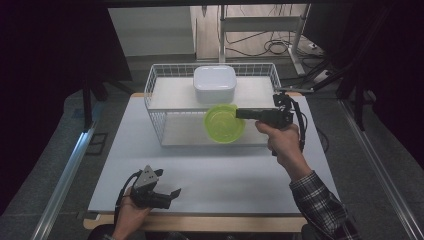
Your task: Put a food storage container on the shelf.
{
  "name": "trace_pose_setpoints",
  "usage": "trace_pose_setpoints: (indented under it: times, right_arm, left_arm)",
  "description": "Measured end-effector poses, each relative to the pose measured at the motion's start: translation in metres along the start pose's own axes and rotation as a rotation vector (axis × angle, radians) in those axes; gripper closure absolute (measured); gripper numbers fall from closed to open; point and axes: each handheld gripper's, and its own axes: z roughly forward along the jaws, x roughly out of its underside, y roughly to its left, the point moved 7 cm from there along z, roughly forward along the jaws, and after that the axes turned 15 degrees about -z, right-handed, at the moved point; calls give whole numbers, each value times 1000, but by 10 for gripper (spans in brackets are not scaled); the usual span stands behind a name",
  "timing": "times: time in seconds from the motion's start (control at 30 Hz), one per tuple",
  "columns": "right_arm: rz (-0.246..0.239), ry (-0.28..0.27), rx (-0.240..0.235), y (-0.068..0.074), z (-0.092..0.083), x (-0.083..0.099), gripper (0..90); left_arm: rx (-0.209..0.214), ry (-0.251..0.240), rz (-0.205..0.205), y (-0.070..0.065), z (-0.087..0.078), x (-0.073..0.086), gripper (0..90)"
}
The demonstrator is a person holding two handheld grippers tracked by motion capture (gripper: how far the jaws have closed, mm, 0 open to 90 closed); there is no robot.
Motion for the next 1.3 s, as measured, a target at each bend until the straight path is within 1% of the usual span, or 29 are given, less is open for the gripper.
trace_pose_setpoints:
  times: [0.07,0.23,0.3,0.43,0.47,0.63,0.8,0.87,0.9,0.93,1.0,1.1,1.13,1.17,1.2,1.3]
  right_arm:
    - [0,-8,1,0,0,-6,820]
    - [3,-16,0,1,1,-13,819]
    - [-2,-22,1,3,1,-19,819]
    - [-5,-26,2,5,2,-25,820]
    - [-7,-32,0,6,3,-30,819]
    - [-12,-35,5,8,4,-37,819]
    - [-4,-45,9,7,5,-46,819]
    - [4,-58,8,6,6,-52,819]
    - [4,-58,8,6,6,-52,819]
    - [6,-67,11,6,6,-56,819]
    - [4,-68,13,6,6,-58,819]
    - [3,-76,20,7,7,-65,819]
    - [4,-82,26,7,7,-70,819]
    - [4,-82,26,7,7,-70,819]
    - [1,-90,34,7,8,-76,819]
    - [1,-93,42,7,8,-80,819]
  left_arm:
    - [0,1,-2,0,0,0,59]
    - [-1,0,-2,0,0,0,59]
    - [-1,1,0,0,0,0,59]
    - [0,1,-1,0,-1,0,59]
    - [0,1,-1,0,-1,0,59]
    - [0,2,-1,0,0,0,59]
    - [3,-2,-7,0,0,0,59]
    - [5,0,-8,0,0,0,59]
    - [4,0,-7,0,0,0,59]
    - [4,2,-7,0,0,0,59]
    - [4,1,-7,0,0,0,59]
    - [2,1,-8,1,0,0,59]
    - [1,2,-8,1,-1,0,59]
    - [1,2,-8,1,-1,0,59]
    - [1,1,-8,1,-1,0,59]
    - [0,0,-6,1,-1,0,59]
